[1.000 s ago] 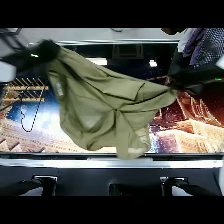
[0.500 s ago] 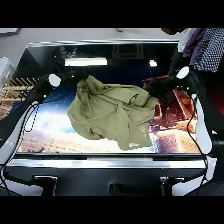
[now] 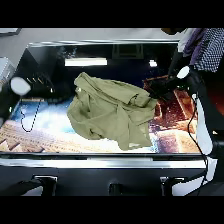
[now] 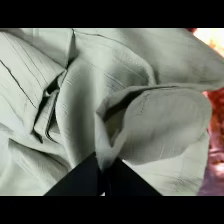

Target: Fold the clothes and pants, and hang the long-sleeved shirts on hangers.

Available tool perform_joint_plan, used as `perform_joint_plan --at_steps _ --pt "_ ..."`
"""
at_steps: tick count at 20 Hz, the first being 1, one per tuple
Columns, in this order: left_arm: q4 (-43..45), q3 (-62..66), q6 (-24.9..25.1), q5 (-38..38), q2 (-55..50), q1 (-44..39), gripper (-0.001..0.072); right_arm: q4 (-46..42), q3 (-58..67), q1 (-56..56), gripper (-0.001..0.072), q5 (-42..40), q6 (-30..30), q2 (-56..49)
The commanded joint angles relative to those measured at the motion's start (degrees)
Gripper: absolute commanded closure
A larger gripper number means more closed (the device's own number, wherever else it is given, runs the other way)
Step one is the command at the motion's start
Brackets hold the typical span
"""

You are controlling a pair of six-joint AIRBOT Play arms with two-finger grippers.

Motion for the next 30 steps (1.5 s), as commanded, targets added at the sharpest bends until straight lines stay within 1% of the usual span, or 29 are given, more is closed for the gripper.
perform_joint_plan --at_steps 1,3,4,6,8,10,13,15,19,24,26,28,29,30 --pt "-10.3 -22.4 -6.3 7.4 13.5 -7.8 0.013 -0.5 0.0 0.0 0.0682 3.5 -2.2 1.0" --pt "-19.7 -31.7 -7.5 16.6 15.3 -15.5 0.013 -0.9 0.0 0.0 0.0682 5.3 -2.3 1.5" --pt "-22.6 -34.3 -7.5 20.6 14.8 -19.5 0.013 -1.2 0.0 0.1 0.0682 6.2 -2.3 1.8" --pt "-24.8 -36.2 -7.5 29.3 12.5 -27.6 0.013 -2.4 0.0 0.0 0.0682 7.3 -2.3 2.6" --pt "-27.8 -36.0 -7.5 36.2 9.2 -32.3 0.013 -3.8 0.0 0.0 0.0682 8.3 -2.3 3.4" --pt "-31.4 -36.0 -7.5 40.2 5.8 -34.0 0.013 -5.2 0.0 0.0 0.0682 9.4 -2.3 4.3" --pt "-32.4 -35.3 -7.4 41.2 2.3 -34.2 0.0131 -6.6 0.0 0.0 0.0682 10.4 -2.3 5.4" --pt "-32.4 -33.5 -6.5 41.1 0.5 -34.2 0.0131 -6.6 0.0 0.1 0.0682 10.7 -2.3 5.9" --pt "-32.4 -29.2 -6.3 41.0 -3.7 -34.2 0.0131 -6.6 0.0 0.1 0.0682 11.2 -2.3 6.3" --pt "-32.4 -25.0 -6.3 36.0 -9.6 -34.2 0.0131 -6.6 0.0 0.1 0.0682 11.2 -2.3 6.5" --pt "-32.4 -24.8 -6.3 35.3 -10.2 -34.2 0.0135 -6.6 0.0 0.1 0.0682 11.2 -2.3 6.5" --pt "-32.4 -24.6 -6.4 35.6 -10.2 -34.2 0.03 -6.6 0.0 0.1 0.0682 11.2 -2.3 6.4" --pt "-32.4 -24.5 -6.3 36.2 -10.2 -34.2 0.0354 -6.6 0.0 0.1 0.0682 11.2 -2.3 6.5" --pt "-32.4 -24.1 -6.3 36.9 -10.2 -34.2 0.0446 -6.6 0.0 0.1 0.0682 11.2 -2.3 6.5"
